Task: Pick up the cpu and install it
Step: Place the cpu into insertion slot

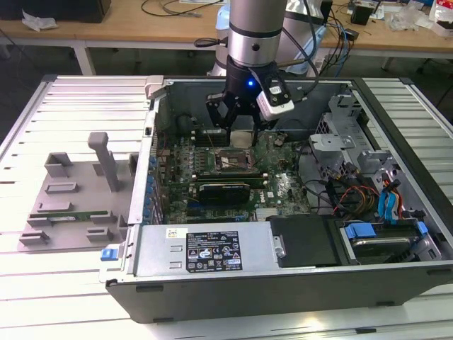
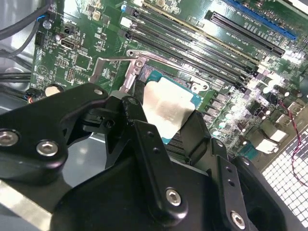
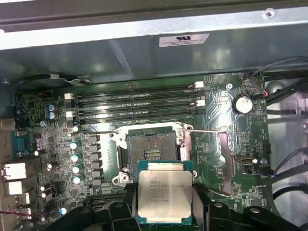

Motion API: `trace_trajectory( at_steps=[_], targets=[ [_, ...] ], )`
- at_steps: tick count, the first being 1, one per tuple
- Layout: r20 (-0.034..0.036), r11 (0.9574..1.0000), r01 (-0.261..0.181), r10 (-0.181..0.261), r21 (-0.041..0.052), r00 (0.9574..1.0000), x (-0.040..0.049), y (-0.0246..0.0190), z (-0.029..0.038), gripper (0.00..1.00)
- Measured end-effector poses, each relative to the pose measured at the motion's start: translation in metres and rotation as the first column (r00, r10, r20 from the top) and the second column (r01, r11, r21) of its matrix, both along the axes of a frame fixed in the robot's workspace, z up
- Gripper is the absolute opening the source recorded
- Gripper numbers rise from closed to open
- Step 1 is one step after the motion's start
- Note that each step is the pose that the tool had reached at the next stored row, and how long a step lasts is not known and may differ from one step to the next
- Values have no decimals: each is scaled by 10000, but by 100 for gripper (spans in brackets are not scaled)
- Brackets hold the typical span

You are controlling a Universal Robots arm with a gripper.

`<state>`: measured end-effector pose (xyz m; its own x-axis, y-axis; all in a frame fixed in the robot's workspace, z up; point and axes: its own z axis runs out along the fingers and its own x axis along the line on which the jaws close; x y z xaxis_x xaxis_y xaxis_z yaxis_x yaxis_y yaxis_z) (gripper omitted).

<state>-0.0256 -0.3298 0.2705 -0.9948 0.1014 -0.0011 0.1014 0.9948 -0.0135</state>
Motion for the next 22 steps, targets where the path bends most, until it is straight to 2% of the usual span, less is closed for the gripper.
trace_trajectory(
  at_steps=[14, 20, 22],
  targets=[
    [0, 9984, 570, -570, 0, 9984, 0, 0, -3, 55],
    [0, 9956, 940, -940, 0, 9956, 0, 0, -4, 55],
    [0, 9929, 1186, -1186, -1, 9929, 0, 0, -5, 55]
  ],
)
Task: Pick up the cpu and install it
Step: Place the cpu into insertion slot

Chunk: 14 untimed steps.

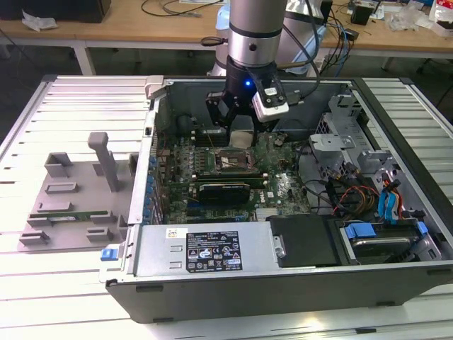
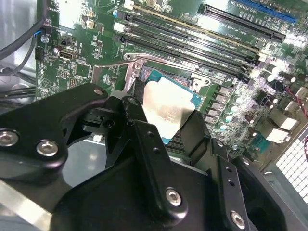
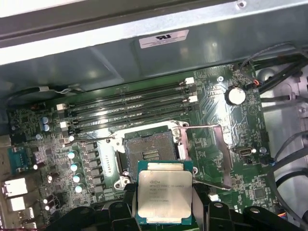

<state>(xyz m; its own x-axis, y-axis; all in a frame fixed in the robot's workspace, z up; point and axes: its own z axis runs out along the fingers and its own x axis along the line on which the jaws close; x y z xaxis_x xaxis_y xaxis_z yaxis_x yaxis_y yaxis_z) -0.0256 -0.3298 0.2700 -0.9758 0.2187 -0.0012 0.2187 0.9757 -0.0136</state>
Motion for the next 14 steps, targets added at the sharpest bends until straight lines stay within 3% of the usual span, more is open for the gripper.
trace_trajectory(
  at_steps=[5, 14],
  targets=[
    [1, 9975, 709, -709, -13, 9975, 0, 0, -1, 55],
    [1, 9858, 1680, -1680, -21, 9858, 0, 0, -4, 55]
  ],
)
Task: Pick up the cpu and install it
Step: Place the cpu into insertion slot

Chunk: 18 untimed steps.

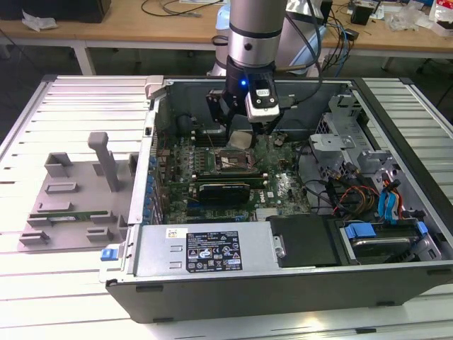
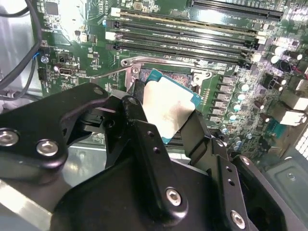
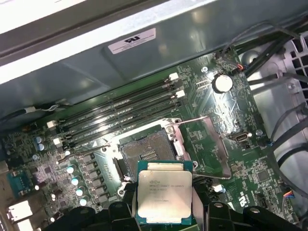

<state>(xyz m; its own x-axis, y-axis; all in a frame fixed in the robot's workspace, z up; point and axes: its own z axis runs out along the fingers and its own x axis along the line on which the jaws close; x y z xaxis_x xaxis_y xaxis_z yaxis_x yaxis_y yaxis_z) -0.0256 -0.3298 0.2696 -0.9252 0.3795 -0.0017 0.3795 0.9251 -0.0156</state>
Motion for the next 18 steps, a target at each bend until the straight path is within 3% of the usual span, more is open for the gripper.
trace_trajectory(
  at_steps=[8, 12, 18],
  targets=[
    [1, 9979, 647, -647, -6, 9979, 0, 0, -2, 55],
    [1, 9947, 1024, -1024, -7, 9947, 0, 0, -3, 55],
    [1, 9864, 1643, -1643, -9, 9864, 0, 0, -6, 55]
  ],
)
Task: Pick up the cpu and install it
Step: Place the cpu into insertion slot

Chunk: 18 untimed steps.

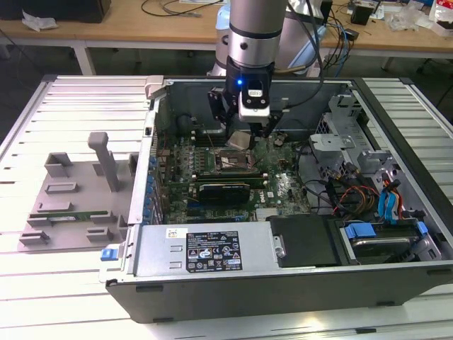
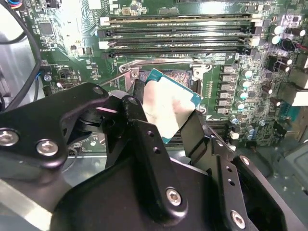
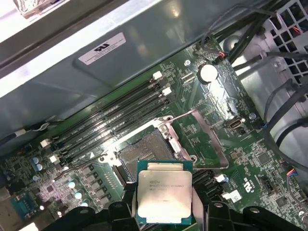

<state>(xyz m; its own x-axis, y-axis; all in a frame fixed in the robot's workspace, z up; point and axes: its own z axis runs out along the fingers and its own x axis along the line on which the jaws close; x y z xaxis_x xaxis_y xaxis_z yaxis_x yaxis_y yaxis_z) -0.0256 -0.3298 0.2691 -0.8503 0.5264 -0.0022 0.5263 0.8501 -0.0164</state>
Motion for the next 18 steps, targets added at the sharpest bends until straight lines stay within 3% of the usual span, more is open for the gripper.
trace_trajectory(
  at_steps=[12, 18],
  targets=[
    [0, 9951, 992, -992, -3, 9951, 0, 0, -5, 55],
    [1, 9857, 1682, -1682, -12, 9857, 0, 0, -8, 55]
  ],
)
